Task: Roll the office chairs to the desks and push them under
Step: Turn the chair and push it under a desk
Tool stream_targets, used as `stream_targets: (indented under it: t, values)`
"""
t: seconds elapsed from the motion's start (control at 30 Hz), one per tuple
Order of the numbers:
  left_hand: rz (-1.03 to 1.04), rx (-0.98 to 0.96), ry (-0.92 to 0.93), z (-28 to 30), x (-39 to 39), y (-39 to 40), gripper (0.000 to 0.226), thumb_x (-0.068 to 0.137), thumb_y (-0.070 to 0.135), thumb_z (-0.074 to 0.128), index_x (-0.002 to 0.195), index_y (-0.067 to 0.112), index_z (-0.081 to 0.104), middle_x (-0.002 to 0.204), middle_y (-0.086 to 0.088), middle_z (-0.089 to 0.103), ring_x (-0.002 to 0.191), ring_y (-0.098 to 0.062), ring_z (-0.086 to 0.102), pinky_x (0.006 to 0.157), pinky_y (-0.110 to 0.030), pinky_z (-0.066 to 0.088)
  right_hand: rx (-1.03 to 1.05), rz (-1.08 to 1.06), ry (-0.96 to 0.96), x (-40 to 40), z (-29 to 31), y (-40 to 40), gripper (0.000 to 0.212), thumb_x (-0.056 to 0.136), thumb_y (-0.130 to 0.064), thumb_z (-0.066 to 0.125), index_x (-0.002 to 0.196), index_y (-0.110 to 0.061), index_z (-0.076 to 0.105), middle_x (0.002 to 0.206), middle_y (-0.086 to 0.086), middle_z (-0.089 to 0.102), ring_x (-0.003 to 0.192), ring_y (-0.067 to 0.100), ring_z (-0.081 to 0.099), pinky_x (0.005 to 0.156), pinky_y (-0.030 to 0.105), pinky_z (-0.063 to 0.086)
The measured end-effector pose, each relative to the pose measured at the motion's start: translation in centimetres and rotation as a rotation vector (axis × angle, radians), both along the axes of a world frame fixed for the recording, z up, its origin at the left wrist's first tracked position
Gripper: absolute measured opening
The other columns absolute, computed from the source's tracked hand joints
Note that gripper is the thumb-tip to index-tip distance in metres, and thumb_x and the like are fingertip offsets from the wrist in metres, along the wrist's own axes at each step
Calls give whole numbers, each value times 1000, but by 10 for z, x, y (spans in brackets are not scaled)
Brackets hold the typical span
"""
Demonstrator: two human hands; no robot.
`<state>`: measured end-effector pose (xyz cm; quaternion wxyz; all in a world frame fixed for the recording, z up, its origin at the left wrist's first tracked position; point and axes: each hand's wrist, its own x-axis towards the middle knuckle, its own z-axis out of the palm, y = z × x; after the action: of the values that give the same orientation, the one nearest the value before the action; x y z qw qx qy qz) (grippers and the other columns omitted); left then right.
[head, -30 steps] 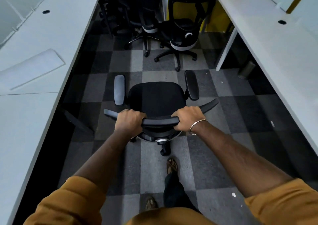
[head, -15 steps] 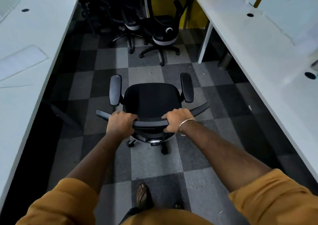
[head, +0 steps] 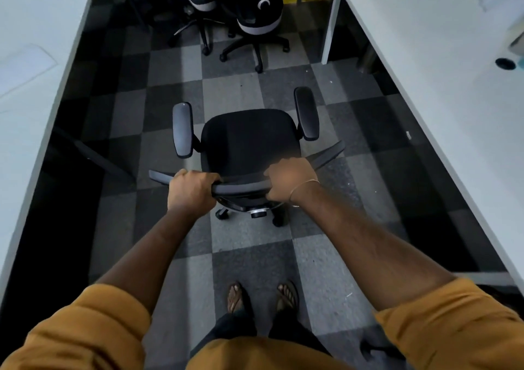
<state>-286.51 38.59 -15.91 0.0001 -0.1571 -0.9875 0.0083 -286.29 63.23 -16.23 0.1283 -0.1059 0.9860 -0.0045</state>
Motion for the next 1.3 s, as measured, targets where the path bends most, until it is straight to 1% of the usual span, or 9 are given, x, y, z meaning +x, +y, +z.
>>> stream_targets:
  t: [0.23,0.37,0.5,0.63,0.73,0.87,1.0,1.17,1.3]
  values:
    - [-90,21,-17,-10,47,-9,34,77,14,67,100,36,76,70,8,67,64,-23,61,72,-35,50,-3,-56,13,68,-2,-5,38,73,-39,65,109,-33,75,89,-3,72,84,27,68,66,31,43]
    - [-145,7,-24,-19,68,-37,42,73,12,68,105,38,75,80,10,72,74,-22,67,77,-36,52,-14,-98,5,114,-2,-33,37,75,-42,65,110,-33,74,90,-3,71,83,27,67,65,32,41]
    - [-173,-13,-42,-32,102,-72,44,74,14,69,109,40,75,81,8,71,77,-24,64,73,-38,51,-26,-90,-4,166,-6,-69,33,77,-41,65,108,-31,72,89,-1,69,84,29,68,64,33,39]
    - [-200,-8,-52,-37,156,-102,42,76,16,71,111,38,76,86,5,74,78,-25,65,73,-38,49,-2,-41,12,224,-23,-101,43,83,-45,62,124,-31,66,100,-1,71,89,29,70,63,35,37]
    - [-246,31,-38,-40,203,-116,41,69,12,81,105,33,79,85,4,76,77,-25,68,72,-36,46,29,35,11,264,-36,-116,54,84,-47,62,134,-28,59,112,-4,70,94,28,71,64,35,41]
    - [-179,7,-75,-55,258,-129,41,74,16,72,110,34,76,87,7,76,84,-21,68,78,-37,44,57,104,-35,307,-47,-126,64,83,-50,62,141,-24,52,131,-3,64,99,30,71,73,39,53]
    - [-142,40,-100,-68,313,-126,39,76,15,70,111,32,74,91,8,76,88,-21,69,77,-38,43,57,152,-85,348,-55,-120,73,84,-45,64,149,-21,44,144,0,55,109,28,69,77,40,53]
    - [-82,66,-96,-77,370,-107,45,71,11,76,113,27,76,94,7,78,87,-22,70,73,-37,42,18,273,-133,383,-63,-98,72,84,-39,66,149,-15,46,148,5,55,122,26,64,85,43,58]
    - [-5,83,-103,-77,415,-79,55,60,6,79,112,24,76,94,4,78,85,-23,71,71,-36,43,50,399,-117,407,-63,-68,70,75,-39,73,138,-13,60,137,6,66,114,24,70,75,39,59]
